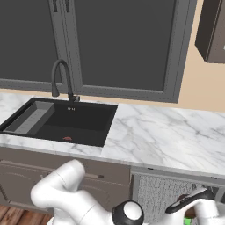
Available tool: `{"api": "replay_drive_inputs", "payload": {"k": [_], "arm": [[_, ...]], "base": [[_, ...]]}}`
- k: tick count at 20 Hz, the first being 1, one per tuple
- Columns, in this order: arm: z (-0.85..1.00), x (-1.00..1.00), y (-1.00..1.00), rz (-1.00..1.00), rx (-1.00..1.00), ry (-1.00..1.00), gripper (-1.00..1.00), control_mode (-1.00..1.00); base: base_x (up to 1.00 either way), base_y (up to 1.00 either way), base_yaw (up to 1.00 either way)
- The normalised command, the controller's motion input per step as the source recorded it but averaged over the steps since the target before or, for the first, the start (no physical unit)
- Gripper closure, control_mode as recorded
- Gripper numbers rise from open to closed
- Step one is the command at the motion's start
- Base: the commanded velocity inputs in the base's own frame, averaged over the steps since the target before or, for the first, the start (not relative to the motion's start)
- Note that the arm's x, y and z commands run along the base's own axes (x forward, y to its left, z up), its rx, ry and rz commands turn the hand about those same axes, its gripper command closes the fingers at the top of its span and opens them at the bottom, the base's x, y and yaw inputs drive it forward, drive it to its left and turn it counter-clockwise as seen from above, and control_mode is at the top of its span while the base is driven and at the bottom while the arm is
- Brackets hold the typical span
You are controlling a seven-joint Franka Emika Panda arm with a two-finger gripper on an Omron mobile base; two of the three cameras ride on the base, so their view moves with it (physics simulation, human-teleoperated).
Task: Pick up the cup and bowl from the counter, place them in the dishwasher, and close the dishwasher door.
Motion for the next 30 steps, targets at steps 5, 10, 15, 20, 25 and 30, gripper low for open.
{"api": "replay_drive_inputs", "payload": {"k": [5,10,15,20,25,30], "arm": [[0.1,-0.17,0.0,0.01,0.01,-0.08,-1.0,-1.0],[0.02,-0.04,0.04,-0.01,0.15,0.0,-1.0,-1.0],[0.25,-0.03,0.04,-0.08,0.24,0.0,-1.0,-1.0],[0.18,0.0,0.0,-0.07,0.25,0.0,-1.0,-1.0],[0.0,0.0,0.0,-0.04,0.18,0.0,-1.0,-1.0],[0.0,0.0,0.0,0.0,0.14,0.0,-1.0,-1.0]], "base": [[0.0,0.0,0.0],[0.0,0.0,0.0],[0.0,0.0,0.0],[0.0,0.0,0.0],[0.0,0.0,0.0],[0.0,0.0,0.0]]}}
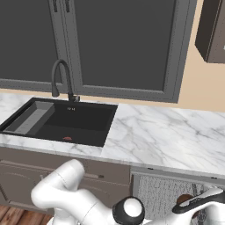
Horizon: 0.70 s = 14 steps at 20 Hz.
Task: Pick up the cup and bowl from the counter, place them in the dishwasher, and close the dishwasher door.
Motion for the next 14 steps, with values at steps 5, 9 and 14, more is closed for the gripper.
{"api": "replay_drive_inputs", "payload": {"k": [5,9,14], "arm": [[0.0,0.0,0.0,0.0,0.16,0.0,-1.0,-1.0],[0.0,-0.01,0.0,0.0,0.14,0.0,-1.0,-1.0],[-0.02,-0.47,0.0,0.0,0.03,-0.02,-1.0,-1.0]], "base": [[0.0,0.0,0.0],[0.0,0.0,0.0],[0.0,0.0,0.0]]}}
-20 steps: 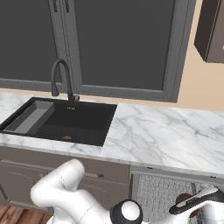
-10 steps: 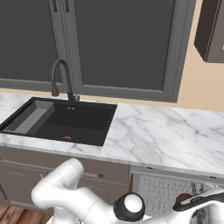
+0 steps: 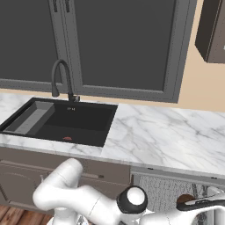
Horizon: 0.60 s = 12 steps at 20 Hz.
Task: Pick up the cup and bowl from the counter, place them in the dishwasher, and close the dishwasher door.
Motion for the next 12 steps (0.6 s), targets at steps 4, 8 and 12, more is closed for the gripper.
{"api": "replay_drive_inputs", "payload": {"k": [4,8,12], "arm": [[-0.04,-0.62,0.0,0.0,0.0,-0.06,-1.0,-1.0],[-0.02,-0.51,0.04,0.0,-0.11,-0.11,-1.0,-1.0],[-0.08,-0.34,0.37,0.0,-0.26,-0.14,-1.0,-1.0]], "base": [[0.0,0.0,0.0],[0.0,0.0,0.0],[0.0,0.0,0.0]]}}
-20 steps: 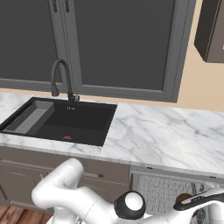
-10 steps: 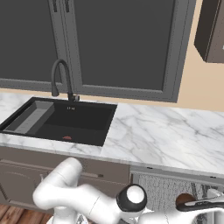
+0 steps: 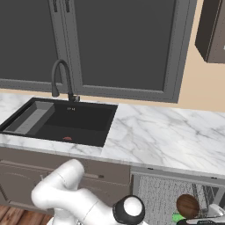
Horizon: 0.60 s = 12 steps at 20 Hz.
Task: Pick up the cup and bowl from the counter, place them in the dishwasher, and close the dishwasher door.
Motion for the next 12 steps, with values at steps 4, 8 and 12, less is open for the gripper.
{"api": "replay_drive_inputs", "payload": {"k": [4,8,12], "arm": [[-0.11,-0.4,0.48,0.0,-0.36,-0.18,-1.0,-1.0],[-0.15,-0.45,0.54,0.0,-0.34,-0.19,-1.0,-1.0],[-0.4,-0.49,0.61,0.0,-0.27,-0.18,-1.0,-1.0]], "base": [[0.0,0.0,0.0],[0.0,0.0,0.0],[0.0,0.0,0.0]]}}
